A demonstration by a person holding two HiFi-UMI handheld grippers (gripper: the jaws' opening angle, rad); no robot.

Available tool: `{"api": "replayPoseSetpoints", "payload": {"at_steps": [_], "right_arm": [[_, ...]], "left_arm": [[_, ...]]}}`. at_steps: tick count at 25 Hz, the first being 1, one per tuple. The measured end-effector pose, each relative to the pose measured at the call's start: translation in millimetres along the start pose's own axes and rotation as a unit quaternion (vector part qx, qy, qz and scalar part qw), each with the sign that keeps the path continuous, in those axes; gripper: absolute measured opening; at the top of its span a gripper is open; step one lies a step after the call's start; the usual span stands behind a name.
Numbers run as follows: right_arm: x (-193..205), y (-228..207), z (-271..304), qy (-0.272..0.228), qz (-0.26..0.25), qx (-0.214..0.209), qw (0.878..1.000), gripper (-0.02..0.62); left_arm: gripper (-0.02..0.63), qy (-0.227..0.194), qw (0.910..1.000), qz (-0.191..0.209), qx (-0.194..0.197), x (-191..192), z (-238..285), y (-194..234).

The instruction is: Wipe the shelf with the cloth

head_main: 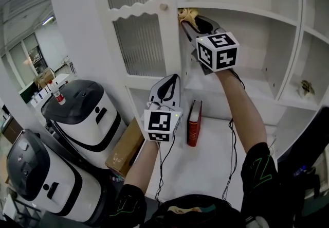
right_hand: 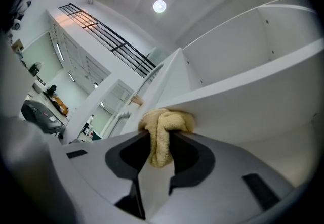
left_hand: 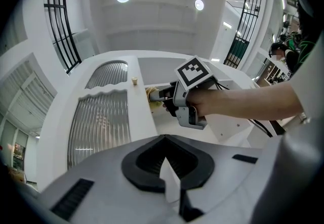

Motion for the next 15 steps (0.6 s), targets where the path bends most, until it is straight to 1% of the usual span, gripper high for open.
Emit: {"api": "replayPoseSetpoints", "payload": {"at_steps": [3, 6, 8, 12, 15], "right_arm": [[-2.6, 3.8, -8.2, -0.015, -0.002, -0.010, 1.000, 0.118], [-5.3, 12.4, -15.2, -0.028, -0.016, -0.018, 0.999, 0.118], [-6.4, 13.5, -20.1, -0.038, -0.015, -0.034, 0.999, 0.118], [-6.2, 6.7, -36.7, -0.067, 0.008, -0.074, 0.995, 0.118], [-4.0, -1.5, -44.3, -0.073, 0.010, -0.069, 0.995, 0.118]], "left_arm": [[-0.002, -0.006, 0.9999, -0.008, 0.007, 0.4, 3.3, -2.6], [-0.002, -0.004, 0.9999, -0.013, 0.008, 3.4, 4.0, -3.2], [-0.002, -0.005, 0.9998, -0.017, 0.010, 5.0, 5.0, -4.6], [-0.002, -0.006, 0.9995, -0.024, 0.017, 9.1, 6.8, -7.8], [-0.002, -0.006, 0.9995, -0.026, 0.020, 10.1, 9.7, -8.5]]}}
Point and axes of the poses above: the fingertips, and each gripper's own axes: z forward along the fingers, y to its left, x out of its underside, the point moved 10 cm from there along -z, backward along the fingers, and after that the axes turned 4 degrees about x, right-handed, at the moved point
